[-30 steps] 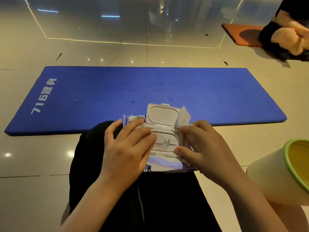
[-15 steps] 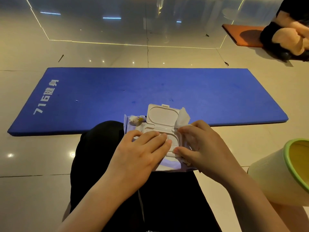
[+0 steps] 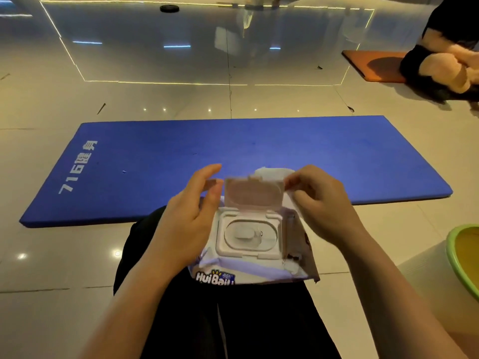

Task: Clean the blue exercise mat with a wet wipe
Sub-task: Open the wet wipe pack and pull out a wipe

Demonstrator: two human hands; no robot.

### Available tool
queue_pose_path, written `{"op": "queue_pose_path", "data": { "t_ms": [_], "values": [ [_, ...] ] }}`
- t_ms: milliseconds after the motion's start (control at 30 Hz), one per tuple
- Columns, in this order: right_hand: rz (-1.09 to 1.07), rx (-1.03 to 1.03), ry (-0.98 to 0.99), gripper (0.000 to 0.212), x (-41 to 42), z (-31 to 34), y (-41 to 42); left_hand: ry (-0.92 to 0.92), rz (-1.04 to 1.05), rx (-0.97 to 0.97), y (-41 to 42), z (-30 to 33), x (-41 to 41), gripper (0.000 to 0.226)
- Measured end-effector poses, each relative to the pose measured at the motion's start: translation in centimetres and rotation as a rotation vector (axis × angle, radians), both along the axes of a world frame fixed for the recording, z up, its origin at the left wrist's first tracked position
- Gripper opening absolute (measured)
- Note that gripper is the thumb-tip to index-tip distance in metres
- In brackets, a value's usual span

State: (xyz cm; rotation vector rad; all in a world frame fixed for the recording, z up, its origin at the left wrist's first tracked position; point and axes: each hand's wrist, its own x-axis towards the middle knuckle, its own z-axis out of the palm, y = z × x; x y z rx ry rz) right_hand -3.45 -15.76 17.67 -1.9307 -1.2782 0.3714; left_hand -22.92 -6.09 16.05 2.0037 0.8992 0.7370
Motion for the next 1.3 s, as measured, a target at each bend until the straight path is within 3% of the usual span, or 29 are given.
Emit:
{"op": "queue_pose_path", "data": {
  "t_ms": [100,200,300,467,567,667,767,900,1067,1200,1300],
  "values": [
    [0.169,0.02,-0.083,0.022,-1.1,-0.3,-1.8,-0.019,-0.071,0.198,-0.3,-0.9,-1.6,0.035],
    [0.229,0.033,-0.456,0.031,-2.3,-2.4,-3.3,0.131,-0.215,0.447,-0.6,-2.9,-3.1,0.045],
    [0.228,0.077,-0.674,0.038,-3.8,-4.1,-4.5,0.271,-0.321,0.502,-0.9,-4.3,-4.0,0.059],
    [0.235,-0.027,-0.789,0.063,-4.9,-4.6,-4.3,0.494,-0.425,0.721,0.8,-3.2,-4.4,0.077],
    [0.302,-0.067,-0.871,0.071,-4.9,-4.3,-4.2,0.559,-0.451,0.828,1.1,-2.8,-4.4,0.075],
    [0.284,-0.021,-0.921,0.066,-4.2,-4.0,-4.8,0.425,-0.437,0.817,0.9,-2.1,-3.8,0.057],
    [0.179,0.125,-0.852,0.04,-3.1,-3.9,-5.4,0.223,-0.451,0.727,0.8,-0.5,-1.4,0.031],
    [-0.065,0.214,-0.741,0.032,-0.2,-4.2,-7.6,0.091,-0.502,0.657,-0.1,0.1,5.0,0.025],
    [-0.254,0.101,-0.746,0.045,4.9,-6.0,-12.0,0.168,-0.588,0.442,-2.9,-1.2,13.7,0.023],
    [-0.335,-0.039,-0.734,0.031,8.9,-10.1,-14.9,0.282,-0.689,0.265,-5.3,-3.2,19.1,0.024],
    [-0.349,-0.213,-0.645,0.02,12.2,-15.5,-16.1,0.475,-0.713,0.322,-6.3,-5.3,20.5,0.04]
  ]
}}
